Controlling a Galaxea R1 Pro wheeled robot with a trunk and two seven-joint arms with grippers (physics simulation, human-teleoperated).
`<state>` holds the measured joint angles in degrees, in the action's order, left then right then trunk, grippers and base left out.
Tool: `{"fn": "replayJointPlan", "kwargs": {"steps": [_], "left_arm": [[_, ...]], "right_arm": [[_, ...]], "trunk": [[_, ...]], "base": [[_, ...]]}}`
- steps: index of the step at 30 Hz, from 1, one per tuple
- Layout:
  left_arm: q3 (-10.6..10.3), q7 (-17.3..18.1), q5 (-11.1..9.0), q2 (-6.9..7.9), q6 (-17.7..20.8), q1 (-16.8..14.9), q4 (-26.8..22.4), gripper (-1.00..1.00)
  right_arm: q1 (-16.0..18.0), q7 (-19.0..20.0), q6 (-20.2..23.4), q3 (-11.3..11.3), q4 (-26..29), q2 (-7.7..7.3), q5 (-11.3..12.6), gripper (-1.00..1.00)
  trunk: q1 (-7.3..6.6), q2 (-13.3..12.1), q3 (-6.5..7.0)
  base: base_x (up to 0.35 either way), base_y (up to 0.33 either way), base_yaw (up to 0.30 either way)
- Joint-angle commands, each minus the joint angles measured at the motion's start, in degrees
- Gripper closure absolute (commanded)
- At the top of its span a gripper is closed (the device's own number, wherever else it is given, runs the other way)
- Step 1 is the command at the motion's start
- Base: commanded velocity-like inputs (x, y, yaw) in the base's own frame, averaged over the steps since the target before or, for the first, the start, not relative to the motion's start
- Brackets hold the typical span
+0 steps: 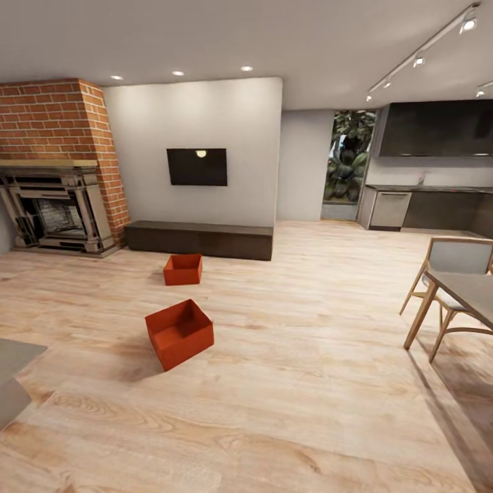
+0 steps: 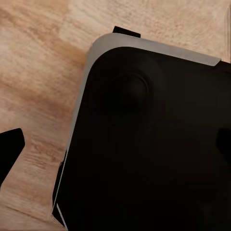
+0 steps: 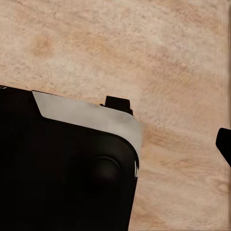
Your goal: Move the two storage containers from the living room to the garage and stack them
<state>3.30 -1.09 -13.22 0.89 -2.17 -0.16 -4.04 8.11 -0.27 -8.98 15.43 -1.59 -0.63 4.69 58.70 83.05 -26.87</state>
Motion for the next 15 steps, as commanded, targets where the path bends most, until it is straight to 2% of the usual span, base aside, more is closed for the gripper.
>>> {"fn": "replayJointPlan", "kwargs": {"steps": [1, 4, 10, 15], "left_arm": [[0.3, 0.0, -0.1, -0.01, -0.1, 0.0, 0.0, -1.0], [0.3, 0.0, -0.1, -0.01, -0.1, 0.0, 0.0, -1.0], [0.3, 0.0, 0.0, -0.01, -0.1, 0.0, 0.0, -1.0], [0.3, 0.0, 0.0, 0.0, -0.2, 0.0, -0.1, -1.0]], "right_arm": [[0.1, 0.0, -0.3, 0.5, -0.2, 0.02, 0.5, -1.0], [0.1, -0.1, -0.3, 0.5, -0.2, 0.02, 0.5, -1.0], [0.1, -0.1, -0.3, 0.4, -0.2, -0.06, 0.6, -1.0], [0.1, -0.2, -0.3, 0.3, -0.2, -0.07, 0.7, -1.0]], "trunk": [[0.03, 0.0, -0.05], [0.03, 0.0, -0.05], [0.03, 0.0, -0.05], [0.03, 0.0, -0.05]], "base": [[0.323, 0.0, 0.0], [0.323, 0.0, 0.061], [0.307, 0.0, 0.228], [0.126, 0.0, 0.242]]}}
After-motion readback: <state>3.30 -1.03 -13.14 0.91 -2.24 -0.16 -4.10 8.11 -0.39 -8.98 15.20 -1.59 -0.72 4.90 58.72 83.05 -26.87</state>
